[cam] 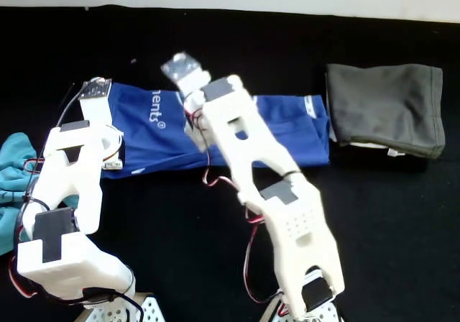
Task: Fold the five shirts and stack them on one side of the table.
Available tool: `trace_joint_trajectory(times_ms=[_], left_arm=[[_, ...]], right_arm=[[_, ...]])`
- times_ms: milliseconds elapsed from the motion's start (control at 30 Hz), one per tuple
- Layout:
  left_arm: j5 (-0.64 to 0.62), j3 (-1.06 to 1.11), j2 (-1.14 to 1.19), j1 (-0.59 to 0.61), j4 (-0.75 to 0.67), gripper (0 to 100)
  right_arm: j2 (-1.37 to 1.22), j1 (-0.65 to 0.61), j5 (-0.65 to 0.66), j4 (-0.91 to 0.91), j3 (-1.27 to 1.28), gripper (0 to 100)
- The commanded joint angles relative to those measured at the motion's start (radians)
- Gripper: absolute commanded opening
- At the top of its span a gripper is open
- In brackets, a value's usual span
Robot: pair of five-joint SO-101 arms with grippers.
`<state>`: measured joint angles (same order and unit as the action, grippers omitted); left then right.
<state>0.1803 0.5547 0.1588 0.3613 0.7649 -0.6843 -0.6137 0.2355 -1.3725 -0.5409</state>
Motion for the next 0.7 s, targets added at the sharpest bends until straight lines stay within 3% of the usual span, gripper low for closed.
trace_joint_trajectory(times_ms=[0,300,667], left_arm=[[0.0,-0.018,0.013,-0.008,-0.021,1],[0.0,-0.018,0.013,-0.008,-0.021,1],[0.002,-0.022,0.004,-0.001,-0.017,1]], right_arm=[[0.007,-0.031,-0.009,-0.056,-0.013,0.5],[0.012,-0.033,-0.006,-0.137,-0.018,0.5],[0.148,0.073,-0.005,-0.263,-0.292,0.5]])
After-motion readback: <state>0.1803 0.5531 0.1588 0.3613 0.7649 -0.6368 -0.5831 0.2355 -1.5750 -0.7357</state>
